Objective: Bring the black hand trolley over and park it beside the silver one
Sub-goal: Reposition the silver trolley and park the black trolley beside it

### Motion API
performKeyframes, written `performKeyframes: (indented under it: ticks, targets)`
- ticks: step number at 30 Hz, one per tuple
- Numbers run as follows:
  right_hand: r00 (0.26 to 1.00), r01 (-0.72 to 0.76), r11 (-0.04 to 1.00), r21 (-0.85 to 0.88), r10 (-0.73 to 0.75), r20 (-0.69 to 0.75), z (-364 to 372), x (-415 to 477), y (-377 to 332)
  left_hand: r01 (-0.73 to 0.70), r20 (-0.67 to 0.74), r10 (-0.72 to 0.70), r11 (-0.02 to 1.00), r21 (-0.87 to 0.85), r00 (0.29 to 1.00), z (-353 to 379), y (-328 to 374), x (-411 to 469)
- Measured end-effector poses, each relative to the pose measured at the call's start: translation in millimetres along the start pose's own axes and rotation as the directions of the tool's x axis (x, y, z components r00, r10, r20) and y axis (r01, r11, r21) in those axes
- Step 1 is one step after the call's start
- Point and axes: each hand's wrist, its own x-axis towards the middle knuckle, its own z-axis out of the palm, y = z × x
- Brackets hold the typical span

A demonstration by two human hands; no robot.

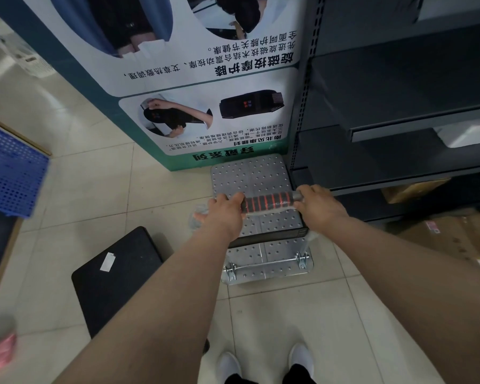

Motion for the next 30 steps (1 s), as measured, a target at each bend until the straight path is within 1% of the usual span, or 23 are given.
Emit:
performKeyframes:
  ticks: [2,3,6,7,9,12,15,17,21,23,27,30]
  targets:
    - [1.0,0.006,1.0,-0.018,-0.007,-0.017,4,-3,2,0.004,-0.004,-0.004,1.0,0.001,1.0,2,0,0]
    - [0.999,0.034,0.998,-0.051,-0.036,-0.031,7,-6,3,0.003,-0.006,-0.003,1.0,-0.001,1.0,3,-1,0]
    - [0.977,0.2,0.967,-0.154,-0.209,-0.044,15,-19,-1,-0.003,-0.033,0.002,1.0,-0.016,0.999,8,-2,0]
    - [0.974,0.22,0.962,-0.161,-0.226,-0.021,17,-22,-3,-0.005,-0.046,0.004,1.0,-0.024,0.999,11,-3,0]
    - [0.979,0.202,0.965,-0.168,-0.201,0.026,17,-25,-5,-0.007,-0.074,0.003,0.998,-0.058,0.997,16,-4,-2]
    - [0.982,0.186,0.962,-0.201,-0.183,0.038,9,-28,-8,-0.021,-0.134,0.01,0.996,-0.087,0.991,18,-8,-11]
    - [0.971,0.239,0.951,-0.198,-0.24,0.02,3,-37,-19,-0.01,-0.159,-0.006,0.995,-0.1,0.987,15,-16,-28]
    - [0.956,0.293,0.939,-0.181,-0.293,0.026,0,-45,-33,0.01,-0.137,-0.023,0.995,-0.101,0.99,14,-23,-43]
    - [0.928,0.372,0.912,-0.169,-0.369,0.053,2,-64,-67,0.072,-0.006,-0.073,0.99,-0.121,0.997,14,-44,-77]
    - [0.906,0.423,0.89,-0.171,-0.419,0.06,7,-78,-88,0.122,0.027,-0.12,0.987,-0.105,0.992,13,-62,-99]
    - [0.855,0.515,0.841,-0.166,-0.492,0.16,26,-113,-139,0.212,0.023,-0.211,0.974,-0.084,0.977,10,-111,-150]
    - [0.798,0.599,0.771,-0.214,-0.553,0.24,52,-141,-180,0.29,-0.007,-0.292,0.951,-0.104,0.956,13,-160,-196]
